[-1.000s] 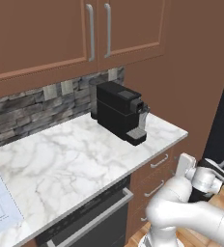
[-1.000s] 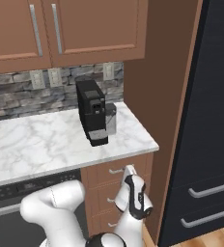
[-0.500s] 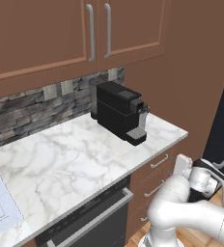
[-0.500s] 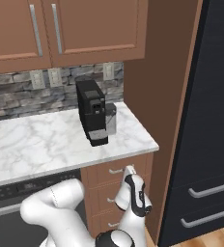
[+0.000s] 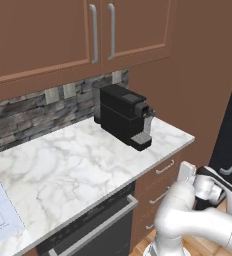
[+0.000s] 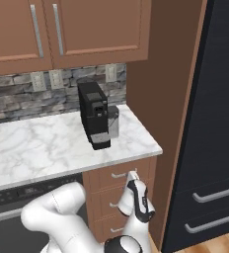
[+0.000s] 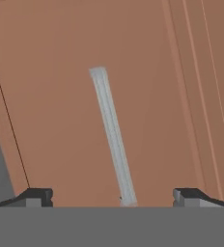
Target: Take the pizza cutter from the drawer on the left and place it on the dining counter for cutting.
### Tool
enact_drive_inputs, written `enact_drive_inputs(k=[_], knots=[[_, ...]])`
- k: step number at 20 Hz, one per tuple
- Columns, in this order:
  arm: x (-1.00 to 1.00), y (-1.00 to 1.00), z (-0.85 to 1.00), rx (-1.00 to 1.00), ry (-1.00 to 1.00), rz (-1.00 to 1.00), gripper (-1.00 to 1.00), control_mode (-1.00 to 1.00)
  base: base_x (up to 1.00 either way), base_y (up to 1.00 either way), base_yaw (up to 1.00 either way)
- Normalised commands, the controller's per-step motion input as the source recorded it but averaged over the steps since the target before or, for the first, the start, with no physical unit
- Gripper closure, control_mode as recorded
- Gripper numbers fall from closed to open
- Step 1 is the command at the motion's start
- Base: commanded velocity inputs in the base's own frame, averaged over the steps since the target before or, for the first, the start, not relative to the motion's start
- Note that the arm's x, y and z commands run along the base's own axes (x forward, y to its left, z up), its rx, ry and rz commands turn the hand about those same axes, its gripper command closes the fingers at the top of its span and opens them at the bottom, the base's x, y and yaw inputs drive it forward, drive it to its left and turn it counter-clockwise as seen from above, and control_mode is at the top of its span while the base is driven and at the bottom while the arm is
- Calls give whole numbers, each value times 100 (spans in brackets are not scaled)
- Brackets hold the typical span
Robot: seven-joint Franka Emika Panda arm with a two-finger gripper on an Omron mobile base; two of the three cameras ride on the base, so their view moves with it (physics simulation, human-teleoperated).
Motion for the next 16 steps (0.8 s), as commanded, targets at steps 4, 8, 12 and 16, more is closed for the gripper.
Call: enact_drive_inputs(k=[4, 8, 12, 16], knots=[[21, 0, -13, 0, 0, 0, -100, -100, 0, 0, 0], [26, 0, -10, 0, 0, 0, -100, -100, 0, 0, 0], [34, 0, -13, 0, 2, 0, -100, -100, 0, 0, 0], [33, 0, -10, 0, 3, 0, -100, -100, 0, 0, 0]])
